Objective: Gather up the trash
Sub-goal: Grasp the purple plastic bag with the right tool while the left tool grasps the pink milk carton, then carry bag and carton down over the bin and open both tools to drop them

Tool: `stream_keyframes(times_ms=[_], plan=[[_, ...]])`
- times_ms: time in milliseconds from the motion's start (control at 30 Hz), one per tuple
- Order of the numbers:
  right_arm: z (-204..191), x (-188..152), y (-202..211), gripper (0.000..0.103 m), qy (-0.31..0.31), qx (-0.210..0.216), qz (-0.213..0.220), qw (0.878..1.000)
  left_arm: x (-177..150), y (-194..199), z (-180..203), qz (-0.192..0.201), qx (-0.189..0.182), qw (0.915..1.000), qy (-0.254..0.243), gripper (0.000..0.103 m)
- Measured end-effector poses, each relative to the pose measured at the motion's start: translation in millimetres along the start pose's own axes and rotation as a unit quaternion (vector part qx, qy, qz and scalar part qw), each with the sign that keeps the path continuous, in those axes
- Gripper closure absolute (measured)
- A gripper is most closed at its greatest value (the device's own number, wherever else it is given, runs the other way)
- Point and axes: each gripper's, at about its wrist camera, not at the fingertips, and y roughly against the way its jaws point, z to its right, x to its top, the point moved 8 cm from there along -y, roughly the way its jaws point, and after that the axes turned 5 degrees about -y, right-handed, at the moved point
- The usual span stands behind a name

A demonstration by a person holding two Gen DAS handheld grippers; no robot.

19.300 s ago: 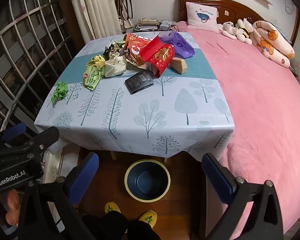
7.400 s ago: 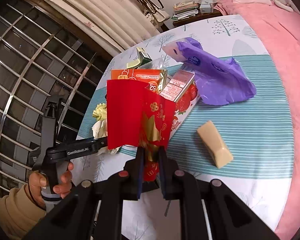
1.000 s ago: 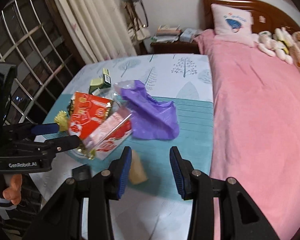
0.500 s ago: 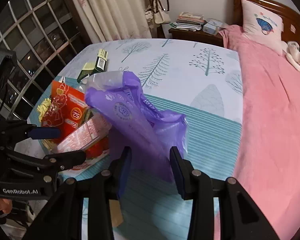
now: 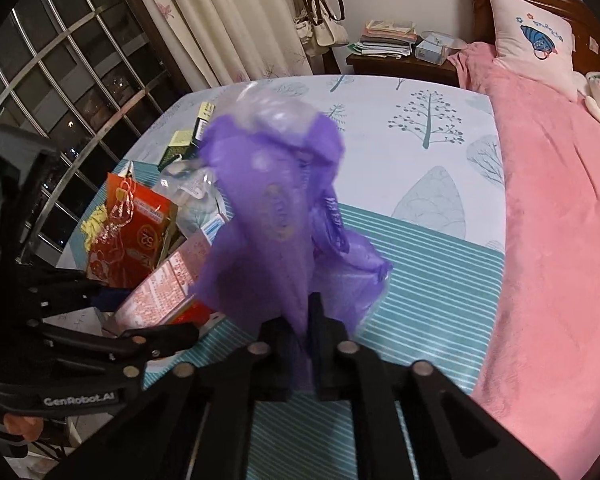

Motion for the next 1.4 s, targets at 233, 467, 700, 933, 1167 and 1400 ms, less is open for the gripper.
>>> stream_keyframes(times_ms=[233, 467, 700, 933, 1167, 1400], plan=[[-1, 2, 19, 0.102, -0.023, 0.015, 0.017, 0.999, -2, 21, 2, 0.031, 0.01, 0.9994, 0.003, 0.06], [-14, -1, 43, 0.102, -0.029, 0.025, 0.032, 0.999, -6, 62, 0, 0.07, 0.0, 0.9975, 0.002, 0.06], [-40, -9, 67, 0.102, -0.023, 0.035, 0.045, 0.998, -23, 102, -5, 0.104, -0.01, 0.9945, -0.004, 0.06], [-71, -22, 94, 0.102, -0.028, 0.043, 0.058, 0.997, -51, 143, -15, 0.129, -0.012, 0.9913, -0.021, 0.06], [-115, -50, 119, 0.102, -0.04, 0.027, 0.071, 0.996, -89, 182, -41, 0.162, -0.036, 0.9851, -0.045, 0.061], [-174, -90, 138, 0.102, -0.075, -0.005, 0.106, 0.991, -140, 210, -82, 0.185, -0.051, 0.9768, -0.094, 0.061]])
